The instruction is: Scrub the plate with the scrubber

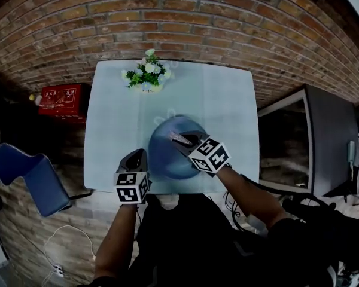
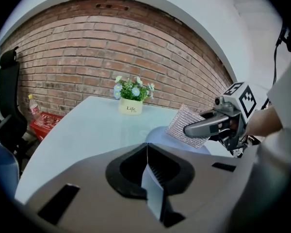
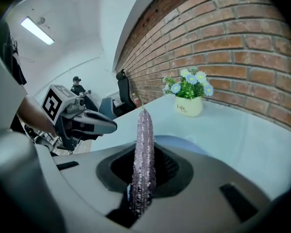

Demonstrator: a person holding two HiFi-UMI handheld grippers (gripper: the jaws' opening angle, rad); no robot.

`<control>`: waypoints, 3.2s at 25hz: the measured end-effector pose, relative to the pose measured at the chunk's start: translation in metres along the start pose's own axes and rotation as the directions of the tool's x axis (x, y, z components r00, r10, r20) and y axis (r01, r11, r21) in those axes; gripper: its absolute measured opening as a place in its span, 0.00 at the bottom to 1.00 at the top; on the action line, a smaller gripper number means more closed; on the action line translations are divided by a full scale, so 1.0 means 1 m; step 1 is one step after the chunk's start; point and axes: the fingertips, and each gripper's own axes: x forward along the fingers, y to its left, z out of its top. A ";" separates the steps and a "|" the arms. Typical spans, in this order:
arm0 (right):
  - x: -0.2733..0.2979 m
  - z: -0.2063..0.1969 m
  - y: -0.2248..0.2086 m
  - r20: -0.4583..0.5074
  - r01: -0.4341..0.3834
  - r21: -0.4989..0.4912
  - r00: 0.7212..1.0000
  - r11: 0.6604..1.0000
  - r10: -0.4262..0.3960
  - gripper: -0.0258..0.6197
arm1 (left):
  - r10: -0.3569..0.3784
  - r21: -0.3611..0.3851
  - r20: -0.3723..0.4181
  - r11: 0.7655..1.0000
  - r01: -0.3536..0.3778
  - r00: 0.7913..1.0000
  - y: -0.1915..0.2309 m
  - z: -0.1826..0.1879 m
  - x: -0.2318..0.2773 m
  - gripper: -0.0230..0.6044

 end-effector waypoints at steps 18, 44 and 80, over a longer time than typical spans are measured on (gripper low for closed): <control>0.067 -0.024 0.022 -0.248 -0.328 -0.099 0.922 0.939 0.296 0.13 | 0.001 -0.096 -0.140 0.995 -0.015 0.990 0.000 -0.052 0.039 0.17; 0.084 -0.018 -0.040 -0.228 -0.006 -0.064 0.974 0.998 -0.009 0.14 | 0.037 -0.024 -0.187 0.999 -0.042 0.982 0.000 -0.058 0.043 0.14; -0.018 -0.072 -0.113 -0.267 0.635 0.333 0.773 0.698 -0.576 0.14 | -0.100 0.082 -0.253 0.989 0.124 0.962 -0.006 -0.060 0.045 0.18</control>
